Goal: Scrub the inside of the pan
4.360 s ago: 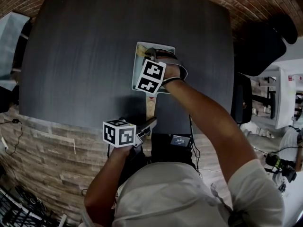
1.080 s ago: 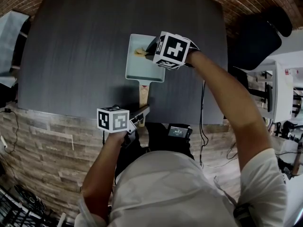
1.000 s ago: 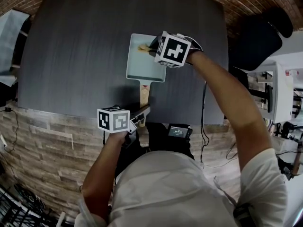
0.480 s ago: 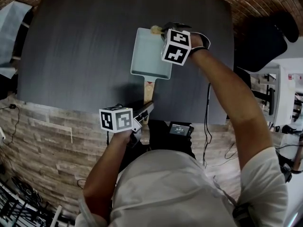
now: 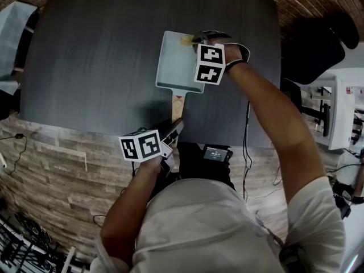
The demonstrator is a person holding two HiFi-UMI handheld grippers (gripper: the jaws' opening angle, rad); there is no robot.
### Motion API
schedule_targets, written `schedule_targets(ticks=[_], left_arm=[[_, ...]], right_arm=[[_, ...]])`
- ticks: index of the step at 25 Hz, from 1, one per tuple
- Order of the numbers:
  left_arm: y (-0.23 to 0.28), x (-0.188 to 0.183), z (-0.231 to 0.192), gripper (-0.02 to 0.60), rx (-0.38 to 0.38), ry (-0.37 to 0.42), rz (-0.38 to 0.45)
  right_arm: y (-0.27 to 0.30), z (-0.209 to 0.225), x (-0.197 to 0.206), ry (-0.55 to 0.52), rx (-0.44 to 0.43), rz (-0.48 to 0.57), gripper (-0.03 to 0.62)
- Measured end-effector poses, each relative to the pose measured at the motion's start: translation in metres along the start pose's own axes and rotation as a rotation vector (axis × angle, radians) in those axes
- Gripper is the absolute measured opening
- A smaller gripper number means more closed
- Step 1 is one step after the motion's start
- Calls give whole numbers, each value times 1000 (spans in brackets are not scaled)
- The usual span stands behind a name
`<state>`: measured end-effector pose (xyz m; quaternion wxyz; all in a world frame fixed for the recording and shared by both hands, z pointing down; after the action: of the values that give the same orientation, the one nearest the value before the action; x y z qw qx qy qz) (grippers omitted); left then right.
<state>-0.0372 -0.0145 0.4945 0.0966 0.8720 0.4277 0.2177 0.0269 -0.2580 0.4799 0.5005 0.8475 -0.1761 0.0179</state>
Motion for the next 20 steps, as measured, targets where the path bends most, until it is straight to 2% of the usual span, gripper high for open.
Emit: schedule_targets(ticks=[3,11,20], left_arm=[[0,0,1,121,-15,-11,22],[-2,-3,-2,121,-69,-30,95],[-4,-5,-3,121,-89,-44,125]], right_arm=[[4,-14,6,9,-49,-17,40],[1,-26,6,110,-104,-19,40],[-11,-50,-5,213,-192,6,40]])
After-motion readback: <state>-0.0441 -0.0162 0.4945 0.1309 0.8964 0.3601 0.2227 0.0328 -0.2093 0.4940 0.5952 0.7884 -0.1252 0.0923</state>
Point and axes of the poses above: the fingertips, and each gripper's own axes: y forward along the fingers, z to its right, x out of its underside, the point moved 3 cm from there along -y, backward along the fingers, and after that the axes turned 11 degrees about z, right-handed, at the moved point
